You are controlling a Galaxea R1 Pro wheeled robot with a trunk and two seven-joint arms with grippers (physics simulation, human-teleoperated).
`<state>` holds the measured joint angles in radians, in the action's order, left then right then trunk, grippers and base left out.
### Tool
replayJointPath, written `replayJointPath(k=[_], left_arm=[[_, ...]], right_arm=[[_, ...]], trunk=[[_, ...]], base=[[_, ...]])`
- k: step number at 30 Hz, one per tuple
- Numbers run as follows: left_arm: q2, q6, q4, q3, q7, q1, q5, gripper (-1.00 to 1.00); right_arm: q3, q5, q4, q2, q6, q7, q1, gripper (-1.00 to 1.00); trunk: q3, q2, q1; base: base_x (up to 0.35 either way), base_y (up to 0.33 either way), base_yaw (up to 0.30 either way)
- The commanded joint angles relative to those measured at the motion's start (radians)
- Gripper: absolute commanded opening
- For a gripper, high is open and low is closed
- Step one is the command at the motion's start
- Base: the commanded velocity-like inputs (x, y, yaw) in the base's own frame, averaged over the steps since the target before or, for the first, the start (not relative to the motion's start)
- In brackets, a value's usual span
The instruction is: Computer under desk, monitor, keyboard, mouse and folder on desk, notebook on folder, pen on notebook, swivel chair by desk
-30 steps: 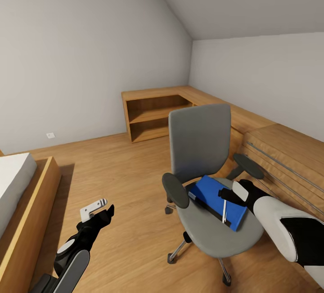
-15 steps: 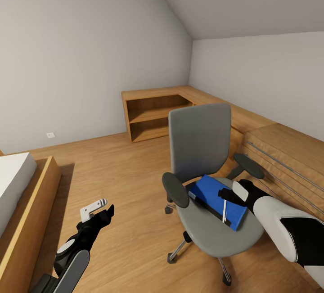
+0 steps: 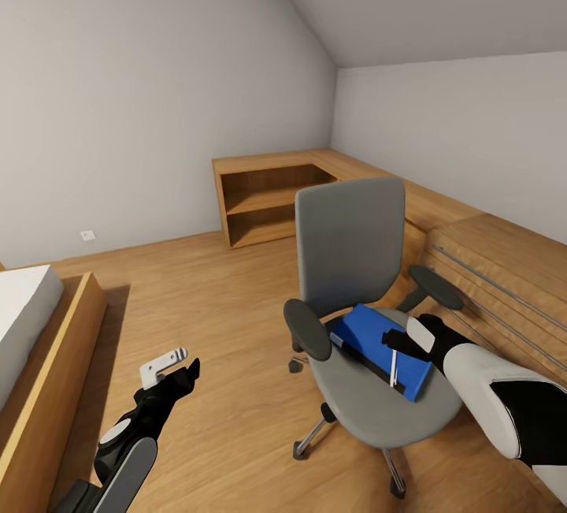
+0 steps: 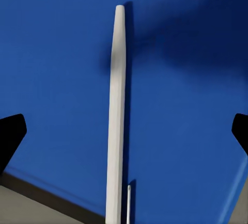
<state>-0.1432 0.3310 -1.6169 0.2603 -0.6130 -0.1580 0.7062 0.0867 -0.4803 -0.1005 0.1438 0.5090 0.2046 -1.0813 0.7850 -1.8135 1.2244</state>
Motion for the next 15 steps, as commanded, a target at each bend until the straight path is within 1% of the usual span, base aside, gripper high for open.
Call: replayJointPath(k=[1, 9, 15], left_arm=[[-0.001, 0.002, -0.001, 0.002, -0.008, -0.001, 0.006, 1.00], [-0.001, 0.002, -0.001, 0.002, -0.008, -0.001, 0.006, 1.00], [-0.001, 0.002, -0.001, 0.002, -0.008, -0.001, 0.006, 1.00]], right_arm=[[0.008, -0.011, -0.002, 0.000, 0.005, 0.006, 0.000, 1.00], [0.008, -0.011, -0.002, 0.000, 0.005, 0.006, 0.000, 1.00], [0.008, -0.011, -0.002, 0.000, 0.005, 0.006, 0.000, 1.00]], trunk=[[0.001, 0.000, 0.000], [0.001, 0.000, 0.000], [0.020, -0.042, 0.023]], base=[[0.000, 0.000, 0.000], [0.000, 0.000, 0.000], [0.000, 0.000, 0.000]])
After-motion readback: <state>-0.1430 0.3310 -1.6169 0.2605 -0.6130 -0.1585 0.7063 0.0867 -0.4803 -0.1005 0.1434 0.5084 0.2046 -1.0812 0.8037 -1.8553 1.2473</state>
